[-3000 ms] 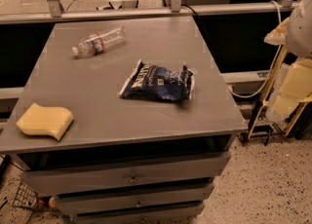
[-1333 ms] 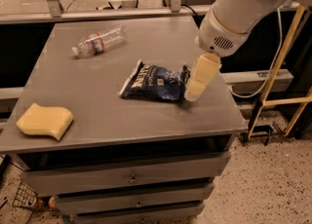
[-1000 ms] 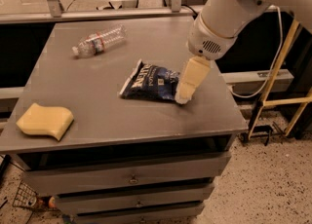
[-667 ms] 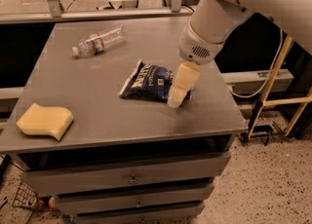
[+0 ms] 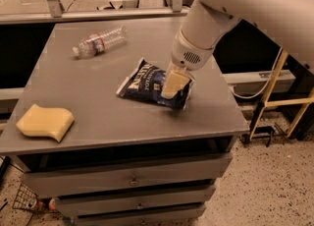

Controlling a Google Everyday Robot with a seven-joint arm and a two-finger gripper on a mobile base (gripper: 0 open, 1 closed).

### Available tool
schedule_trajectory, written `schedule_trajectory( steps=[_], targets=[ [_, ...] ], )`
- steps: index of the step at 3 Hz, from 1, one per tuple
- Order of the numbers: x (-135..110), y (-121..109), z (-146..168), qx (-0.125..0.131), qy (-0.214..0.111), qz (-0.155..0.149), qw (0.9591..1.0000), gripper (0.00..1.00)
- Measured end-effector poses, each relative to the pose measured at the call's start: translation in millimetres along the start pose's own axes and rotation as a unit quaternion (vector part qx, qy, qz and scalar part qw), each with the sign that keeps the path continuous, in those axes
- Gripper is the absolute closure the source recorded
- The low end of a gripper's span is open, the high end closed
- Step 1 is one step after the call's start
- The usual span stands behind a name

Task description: Move blue chip bag near sponge

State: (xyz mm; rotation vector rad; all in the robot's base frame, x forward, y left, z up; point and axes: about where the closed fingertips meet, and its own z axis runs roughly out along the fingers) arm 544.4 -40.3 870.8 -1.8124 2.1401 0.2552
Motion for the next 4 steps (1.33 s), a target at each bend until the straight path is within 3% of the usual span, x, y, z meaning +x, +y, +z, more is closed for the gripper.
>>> schedule_trajectory(
  steps=[1, 2, 3, 4],
  targets=[
    [-4.1, -0.4, 3.4, -0.001, -0.006, -0.005, 1.0, 0.72],
    [-8.7, -5.9, -14.8, 0.024, -0.015, -0.013, 0.9995, 0.95],
    [-16.5, -14.3, -55.3, 0.077, -0.034, -0.015, 0.9964, 1.0],
    [-31.0, -18.1, -112.4, 0.142, -0.071, -0.024, 0.987, 1.0]
  ],
)
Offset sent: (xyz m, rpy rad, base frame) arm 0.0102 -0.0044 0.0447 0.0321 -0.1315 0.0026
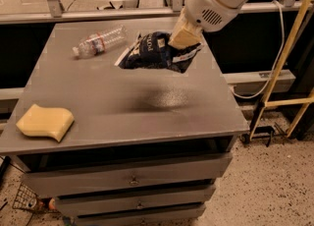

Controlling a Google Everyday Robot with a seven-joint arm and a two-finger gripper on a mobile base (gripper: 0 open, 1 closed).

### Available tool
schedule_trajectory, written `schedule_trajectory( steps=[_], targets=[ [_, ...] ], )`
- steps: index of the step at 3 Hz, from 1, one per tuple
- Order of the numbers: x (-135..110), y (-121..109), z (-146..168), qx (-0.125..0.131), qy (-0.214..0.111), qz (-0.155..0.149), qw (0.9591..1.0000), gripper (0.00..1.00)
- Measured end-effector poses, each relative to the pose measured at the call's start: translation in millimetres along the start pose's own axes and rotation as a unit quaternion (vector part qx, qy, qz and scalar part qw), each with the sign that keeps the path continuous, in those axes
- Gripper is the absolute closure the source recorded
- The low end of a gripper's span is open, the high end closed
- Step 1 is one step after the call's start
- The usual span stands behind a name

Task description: Move blue chip bag near sponge

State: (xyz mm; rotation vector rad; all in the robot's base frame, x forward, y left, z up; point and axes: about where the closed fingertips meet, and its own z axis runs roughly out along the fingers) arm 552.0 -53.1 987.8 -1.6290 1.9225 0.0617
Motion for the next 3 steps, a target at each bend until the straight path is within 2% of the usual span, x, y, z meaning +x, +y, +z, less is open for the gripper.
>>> schedule_trajectory(
  steps=[1, 2, 3],
  targets=[
    [0.0, 0.0, -0.1, 0.0, 0.0, 0.0, 1.0, 1.0],
    [-36.5, 10.1, 18.5, -0.027, -0.016, -0.053, 0.9981, 1.0],
    [-98.8, 33.8, 54.6, -0.083, -0.045, -0.146, 0.9847, 1.0]
  ],
)
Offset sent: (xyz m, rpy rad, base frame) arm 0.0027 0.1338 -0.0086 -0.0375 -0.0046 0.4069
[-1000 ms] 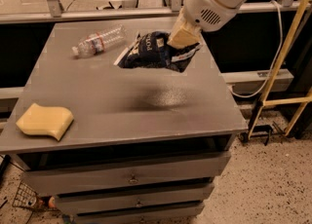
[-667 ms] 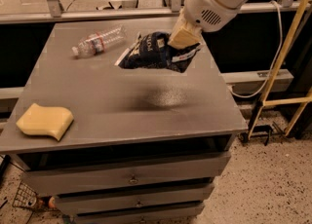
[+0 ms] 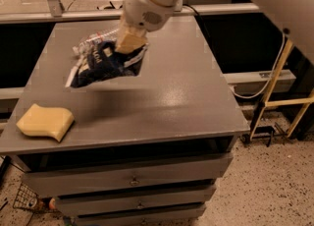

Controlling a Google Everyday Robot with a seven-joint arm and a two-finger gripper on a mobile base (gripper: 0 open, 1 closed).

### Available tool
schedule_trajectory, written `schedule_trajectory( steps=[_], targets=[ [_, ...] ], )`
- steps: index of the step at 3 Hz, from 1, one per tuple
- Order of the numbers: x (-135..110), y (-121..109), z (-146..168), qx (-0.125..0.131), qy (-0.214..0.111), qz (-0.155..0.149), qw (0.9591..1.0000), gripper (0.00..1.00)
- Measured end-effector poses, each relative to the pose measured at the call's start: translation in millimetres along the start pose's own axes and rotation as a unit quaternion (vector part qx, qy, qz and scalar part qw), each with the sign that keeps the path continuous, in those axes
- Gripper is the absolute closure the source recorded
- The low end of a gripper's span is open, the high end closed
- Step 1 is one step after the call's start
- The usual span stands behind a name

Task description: Move blue chip bag near sponge

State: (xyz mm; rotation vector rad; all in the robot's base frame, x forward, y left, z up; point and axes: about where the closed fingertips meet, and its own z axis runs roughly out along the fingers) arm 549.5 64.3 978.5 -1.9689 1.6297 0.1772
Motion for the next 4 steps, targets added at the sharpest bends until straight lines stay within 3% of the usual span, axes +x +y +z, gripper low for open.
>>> schedule_trajectory(
  steps=[1, 2, 4],
  targets=[
    [-38.2, 7.2, 43.9, -0.058, -0.01, -0.064, 0.9963, 1.0],
    [-62.2, 17.7, 77.0, -0.108, -0.017, -0.103, 0.9886, 1.0],
    [-88.3, 33.6, 110.9, -0.166, -0.033, -0.143, 0.9751, 1.0]
  ],
)
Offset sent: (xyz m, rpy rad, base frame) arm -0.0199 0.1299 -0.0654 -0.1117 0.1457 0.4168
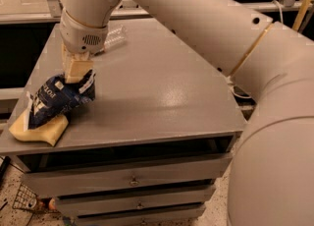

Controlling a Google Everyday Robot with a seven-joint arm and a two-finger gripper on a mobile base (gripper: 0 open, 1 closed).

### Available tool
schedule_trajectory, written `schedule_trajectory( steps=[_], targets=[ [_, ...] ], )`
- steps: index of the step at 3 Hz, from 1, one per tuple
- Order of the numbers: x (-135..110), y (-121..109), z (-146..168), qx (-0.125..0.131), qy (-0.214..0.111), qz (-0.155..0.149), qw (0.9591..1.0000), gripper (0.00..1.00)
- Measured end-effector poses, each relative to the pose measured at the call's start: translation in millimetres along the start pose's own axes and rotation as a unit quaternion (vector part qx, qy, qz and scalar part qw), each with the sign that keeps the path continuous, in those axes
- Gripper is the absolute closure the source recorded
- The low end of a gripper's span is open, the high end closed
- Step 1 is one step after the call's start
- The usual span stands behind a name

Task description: Move blue chip bag near sponge

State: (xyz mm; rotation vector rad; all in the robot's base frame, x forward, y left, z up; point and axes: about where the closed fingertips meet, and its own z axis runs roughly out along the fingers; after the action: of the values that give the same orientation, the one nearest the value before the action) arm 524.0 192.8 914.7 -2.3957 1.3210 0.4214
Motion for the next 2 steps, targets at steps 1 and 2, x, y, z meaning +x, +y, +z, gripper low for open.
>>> schedule_trajectory(
  steps=[1, 2],
  targets=[
    [-1.3, -0.8, 2.5, 0.0, -0.001, -0.001, 1.0, 0.75],
    [-2.0, -1.3, 4.0, 0.0, -0.001, -0.002, 1.0, 0.52]
  ],
)
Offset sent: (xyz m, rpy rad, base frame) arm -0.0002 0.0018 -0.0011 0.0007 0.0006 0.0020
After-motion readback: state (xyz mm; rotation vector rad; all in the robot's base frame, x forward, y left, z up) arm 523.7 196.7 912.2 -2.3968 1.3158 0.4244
